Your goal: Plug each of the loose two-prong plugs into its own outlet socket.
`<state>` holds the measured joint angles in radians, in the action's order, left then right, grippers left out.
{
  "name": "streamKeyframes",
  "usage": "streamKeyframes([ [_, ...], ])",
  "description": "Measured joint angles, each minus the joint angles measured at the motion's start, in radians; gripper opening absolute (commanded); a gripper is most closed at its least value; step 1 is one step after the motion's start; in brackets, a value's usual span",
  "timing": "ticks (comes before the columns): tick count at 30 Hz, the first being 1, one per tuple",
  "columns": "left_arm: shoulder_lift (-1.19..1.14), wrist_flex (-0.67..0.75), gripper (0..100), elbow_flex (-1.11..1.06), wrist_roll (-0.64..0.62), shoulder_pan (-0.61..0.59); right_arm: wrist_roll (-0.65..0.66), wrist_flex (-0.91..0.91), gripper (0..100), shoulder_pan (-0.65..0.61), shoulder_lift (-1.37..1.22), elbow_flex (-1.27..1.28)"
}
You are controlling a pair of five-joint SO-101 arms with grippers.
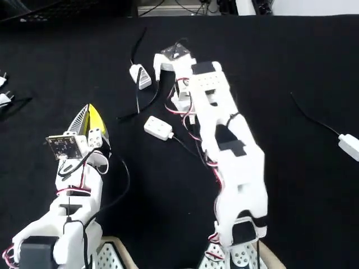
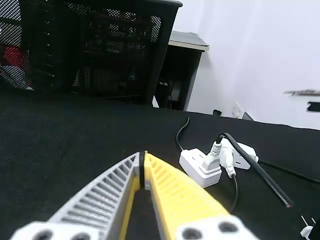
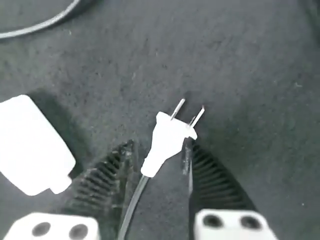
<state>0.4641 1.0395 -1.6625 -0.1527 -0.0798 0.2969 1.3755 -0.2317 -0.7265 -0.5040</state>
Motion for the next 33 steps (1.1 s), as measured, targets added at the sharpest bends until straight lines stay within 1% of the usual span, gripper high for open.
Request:
streamKeyframes([
  [4, 0.000, 0.000, 3, 0.000, 0.000, 0.000, 0.002, 0.112, 13.9, 0.003, -0.109, -0.178],
  [9, 0.000, 0.000, 3, 0.000, 0.000, 0.000, 0.014, 0.173, 14.1, 0.037, -0.206, -0.318],
  [17, 0.000, 0.000, 3, 0.000, 0.000, 0.000, 0.025, 0.318, 14.2, 0.043, -0.230, -0.494],
  [20, 0.000, 0.000, 3, 0.000, 0.000, 0.000, 0.025, 0.344, 14.2, 0.038, -0.230, -0.505],
  [27, 0.000, 0.000, 3, 0.000, 0.000, 0.000, 0.025, 0.344, 14.0, 0.037, -0.230, -0.483],
  [33, 0.000, 0.000, 3, 0.000, 0.000, 0.000, 0.025, 0.281, 14.1, 0.037, -0.230, -0.384],
])
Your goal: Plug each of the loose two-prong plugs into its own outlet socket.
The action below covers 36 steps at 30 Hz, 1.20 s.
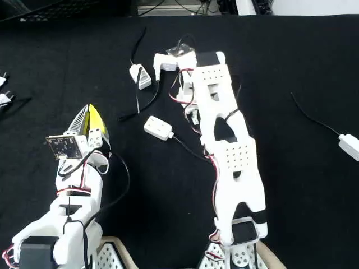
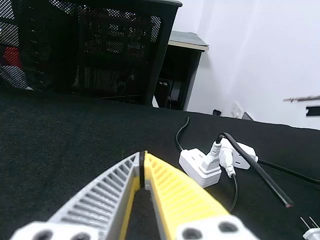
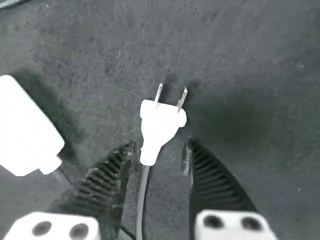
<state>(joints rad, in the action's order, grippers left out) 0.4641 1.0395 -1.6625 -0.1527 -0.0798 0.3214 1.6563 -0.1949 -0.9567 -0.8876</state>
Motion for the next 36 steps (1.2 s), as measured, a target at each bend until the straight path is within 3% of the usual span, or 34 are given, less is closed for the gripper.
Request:
streamKeyframes([
  [6, 0.000, 0.000, 3, 0.000, 0.000, 0.000, 0.000, -0.046, 12.3, -0.006, 0.000, 0.051],
  [9, 0.000, 0.000, 3, 0.000, 0.000, 0.000, 0.000, -0.049, 1.3, -0.014, -0.009, 0.055],
  [21, 0.000, 0.000, 3, 0.000, 0.000, 0.020, 0.041, -0.017, 1.2, -0.020, -0.017, 0.034],
  [28, 0.000, 0.000, 3, 0.000, 0.000, 0.026, 0.052, 0.083, 1.2, -0.110, 0.072, -0.114],
  [36, 0.000, 0.000, 3, 0.008, 0.000, 0.129, 0.066, 0.083, 1.2, -0.199, 0.253, 0.003],
])
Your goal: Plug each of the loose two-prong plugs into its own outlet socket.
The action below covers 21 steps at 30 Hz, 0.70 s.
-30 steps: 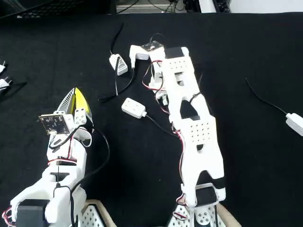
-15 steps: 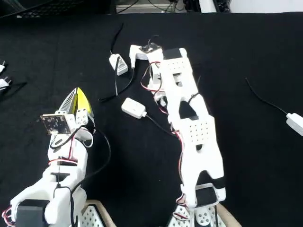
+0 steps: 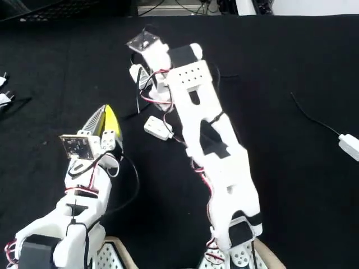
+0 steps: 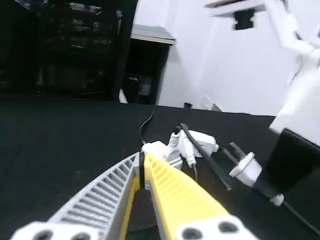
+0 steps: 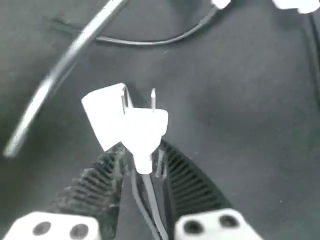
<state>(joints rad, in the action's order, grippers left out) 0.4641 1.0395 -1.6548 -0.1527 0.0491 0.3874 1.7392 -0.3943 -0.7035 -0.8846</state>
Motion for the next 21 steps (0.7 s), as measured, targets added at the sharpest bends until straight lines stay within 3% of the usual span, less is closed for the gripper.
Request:
streamKeyframes([
  [14, 0.000, 0.000, 3, 0.077, 0.000, 0.158, 0.028, 0.000, 1.2, -0.038, 0.365, 0.402],
  [21, 0.000, 0.000, 3, 0.078, 0.000, 0.264, 0.103, 0.000, 1.2, -0.038, 0.477, 0.580],
])
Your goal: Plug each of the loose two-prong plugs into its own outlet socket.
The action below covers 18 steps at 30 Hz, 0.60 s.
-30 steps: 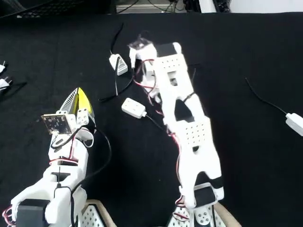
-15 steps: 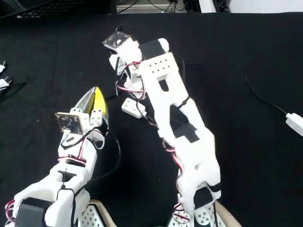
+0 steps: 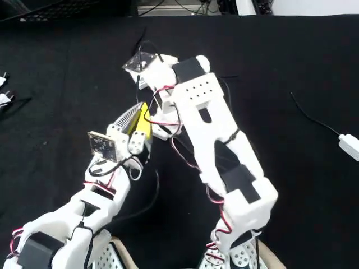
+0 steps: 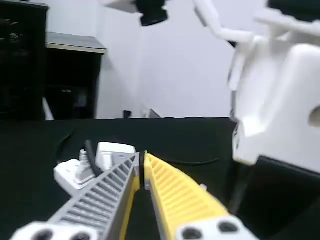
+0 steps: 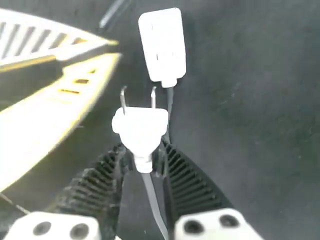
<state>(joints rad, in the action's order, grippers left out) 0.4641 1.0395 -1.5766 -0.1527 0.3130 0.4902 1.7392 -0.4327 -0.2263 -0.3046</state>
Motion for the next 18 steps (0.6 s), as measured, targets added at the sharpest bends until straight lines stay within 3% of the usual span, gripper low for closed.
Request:
streamKeyframes([
  [18, 0.000, 0.000, 3, -0.043, -0.002, 0.058, 0.029, 0.000, 1.2, -0.041, 0.189, 0.132],
])
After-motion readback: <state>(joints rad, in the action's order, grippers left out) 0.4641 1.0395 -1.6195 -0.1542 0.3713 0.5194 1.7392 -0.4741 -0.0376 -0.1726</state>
